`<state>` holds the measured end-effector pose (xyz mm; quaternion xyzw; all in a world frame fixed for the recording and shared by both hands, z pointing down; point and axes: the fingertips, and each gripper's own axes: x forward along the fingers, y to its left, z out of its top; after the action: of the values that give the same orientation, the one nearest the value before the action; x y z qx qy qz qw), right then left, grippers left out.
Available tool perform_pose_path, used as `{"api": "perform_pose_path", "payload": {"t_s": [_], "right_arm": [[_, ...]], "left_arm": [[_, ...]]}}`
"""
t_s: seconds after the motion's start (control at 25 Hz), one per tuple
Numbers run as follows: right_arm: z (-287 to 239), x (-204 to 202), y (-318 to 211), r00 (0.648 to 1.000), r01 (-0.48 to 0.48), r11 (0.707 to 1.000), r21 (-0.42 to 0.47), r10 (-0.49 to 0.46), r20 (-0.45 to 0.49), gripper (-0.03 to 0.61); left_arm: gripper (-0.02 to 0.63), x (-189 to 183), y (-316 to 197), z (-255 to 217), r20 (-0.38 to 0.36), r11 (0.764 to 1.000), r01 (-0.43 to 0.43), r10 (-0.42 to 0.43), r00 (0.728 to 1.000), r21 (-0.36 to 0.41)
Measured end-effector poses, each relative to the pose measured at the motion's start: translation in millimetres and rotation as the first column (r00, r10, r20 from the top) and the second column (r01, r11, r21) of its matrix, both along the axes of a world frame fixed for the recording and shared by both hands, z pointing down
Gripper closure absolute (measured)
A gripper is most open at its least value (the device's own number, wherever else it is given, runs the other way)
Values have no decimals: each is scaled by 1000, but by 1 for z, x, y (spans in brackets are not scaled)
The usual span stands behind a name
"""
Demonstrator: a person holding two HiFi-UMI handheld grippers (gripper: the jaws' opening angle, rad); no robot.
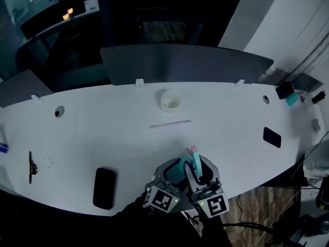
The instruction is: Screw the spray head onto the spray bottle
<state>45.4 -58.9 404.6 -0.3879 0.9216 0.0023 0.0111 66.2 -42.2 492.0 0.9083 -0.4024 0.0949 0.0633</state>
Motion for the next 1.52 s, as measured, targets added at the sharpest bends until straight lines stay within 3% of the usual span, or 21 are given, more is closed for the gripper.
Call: {"api": "perform_pose_path", "payload": {"t_s": [0.16, 0.36, 0.44, 0.64, 0.8, 0.88, 0.92, 1.0, 1.04, 1.08, 1.12, 1.24, 1.52], "right_arm": [[10, -3, 3, 998, 9, 1000, -16, -9, -55, 436], [13, 4, 5, 1000, -15, 999, -48, 14, -28, 325], [12, 7, 7, 1000, -12, 999, -51, 11, -28, 302], [11, 19, 19, 999, -27, 998, -58, 25, -35, 296], [9, 38, 30, 997, -62, 996, -63, 58, -60, 296], [8, 46, 34, 996, -66, 996, -61, 62, -69, 298], [8, 49, 36, 995, -64, 996, -59, 60, -80, 298], [10, 54, 38, 990, -76, 996, -47, 69, -126, 300], [12, 58, 38, 983, -94, 995, -36, 87, -162, 351], [16, 61, 37, 974, -114, 993, -25, 106, -202, 514], [18, 62, 35, 966, -125, 992, -16, 118, -231, 574], [14, 55, 39, 968, -109, 994, 3, 107, -227, 574], [-4, 45, 56, 975, -143, 989, 37, 147, -170, 574]], "left_arm": [[293, 1, 1, 0, 13, 1000, -21, 21, 1000, -3], [288, -1, 0, -1, -3, 999, -40, 40, 999, 3], [253, -5, -1, -5, -27, 999, -45, 45, 999, 17], [216, -25, 6, -8, 4, 998, -45, 45, 999, 45], [218, -56, 18, -20, -27, 999, 37, -36, 999, 33], [218, -70, 22, -25, -6, 996, 84, -84, 996, 35], [228, -75, 24, -27, 14, 994, 105, -106, 994, 42], [368, -84, 26, -39, 20, 981, 180, -181, 983, 69], [441, -88, 26, -44, 17, 971, 227, -229, 973, 82], [519, -93, 27, -48, 18, 957, 274, -277, 961, 95], [591, -97, 27, -52, 32, 943, 314, -319, 947, 115], [612, -103, 32, -64, 93, 909, 369, -391, 915, 194], [612, -115, 47, -96, 75, 866, 423, -456, 887, 268]]}}
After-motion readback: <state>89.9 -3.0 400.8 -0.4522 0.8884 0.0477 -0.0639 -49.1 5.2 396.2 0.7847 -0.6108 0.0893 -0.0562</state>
